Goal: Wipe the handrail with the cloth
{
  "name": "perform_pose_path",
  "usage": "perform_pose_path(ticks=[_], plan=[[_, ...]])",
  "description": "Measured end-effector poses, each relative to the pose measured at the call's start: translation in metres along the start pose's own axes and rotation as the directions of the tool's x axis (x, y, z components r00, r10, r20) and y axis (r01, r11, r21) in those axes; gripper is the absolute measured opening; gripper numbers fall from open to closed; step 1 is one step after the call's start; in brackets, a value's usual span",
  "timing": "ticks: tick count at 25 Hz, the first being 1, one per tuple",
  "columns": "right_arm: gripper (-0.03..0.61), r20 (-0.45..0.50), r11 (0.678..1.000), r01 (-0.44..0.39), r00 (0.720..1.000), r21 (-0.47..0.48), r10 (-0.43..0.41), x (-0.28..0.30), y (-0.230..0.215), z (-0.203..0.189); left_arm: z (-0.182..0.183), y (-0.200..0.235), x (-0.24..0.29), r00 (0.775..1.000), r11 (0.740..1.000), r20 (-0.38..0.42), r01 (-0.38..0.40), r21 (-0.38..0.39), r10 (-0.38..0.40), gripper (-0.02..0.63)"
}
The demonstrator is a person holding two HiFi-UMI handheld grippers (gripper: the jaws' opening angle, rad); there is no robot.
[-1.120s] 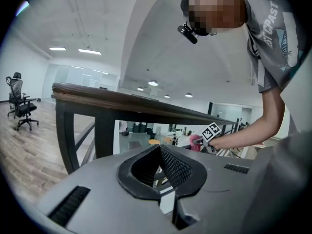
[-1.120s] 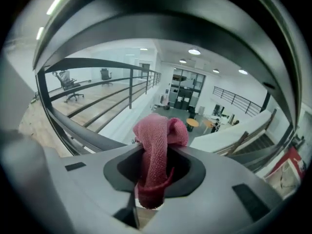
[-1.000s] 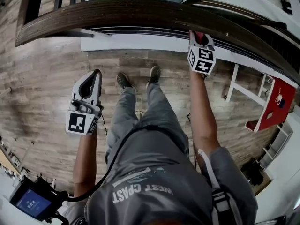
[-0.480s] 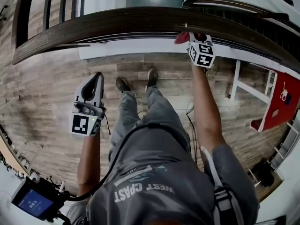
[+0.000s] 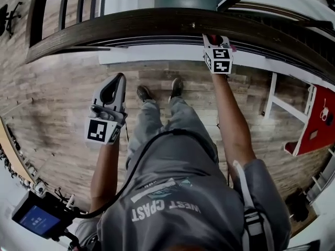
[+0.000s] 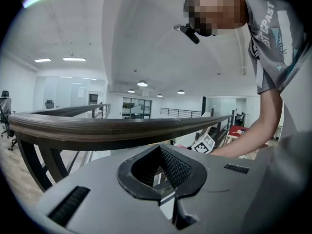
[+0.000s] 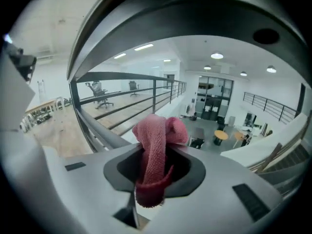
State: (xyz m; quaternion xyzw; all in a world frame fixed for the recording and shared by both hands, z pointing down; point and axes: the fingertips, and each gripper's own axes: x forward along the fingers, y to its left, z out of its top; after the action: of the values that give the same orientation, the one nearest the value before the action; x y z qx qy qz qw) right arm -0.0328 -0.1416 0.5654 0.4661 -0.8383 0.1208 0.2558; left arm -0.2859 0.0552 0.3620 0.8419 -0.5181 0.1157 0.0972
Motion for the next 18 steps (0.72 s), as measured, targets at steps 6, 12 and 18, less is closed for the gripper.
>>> perform_pose_path(ticks=[6,12,18], plan=[[0.081,-0.034,0.994,0.079,0.996,-0.082,-0.082,-0.011,-0.063,-0.029,-0.011,-0.011,0.014,0.998,0.999,-0.047,0.044,0.019,-0.043,0.006],[0.081,-0.073,0.933,0.350,0.936,0.085,-0.344,-0.079,-0.139,-0.061,0.012,-0.006,-0.040,0.997,0.999,0.069,0.047,0.000,-0.047,0.006],[0.081,-0.025,0.970,0.206,0.979,0.133,-0.204,-0.025,-0.068,-0.044,-0.010,0.013,-0.034,0.990,0.997,0.115,0.073,0.030,-0.076,0.006]])
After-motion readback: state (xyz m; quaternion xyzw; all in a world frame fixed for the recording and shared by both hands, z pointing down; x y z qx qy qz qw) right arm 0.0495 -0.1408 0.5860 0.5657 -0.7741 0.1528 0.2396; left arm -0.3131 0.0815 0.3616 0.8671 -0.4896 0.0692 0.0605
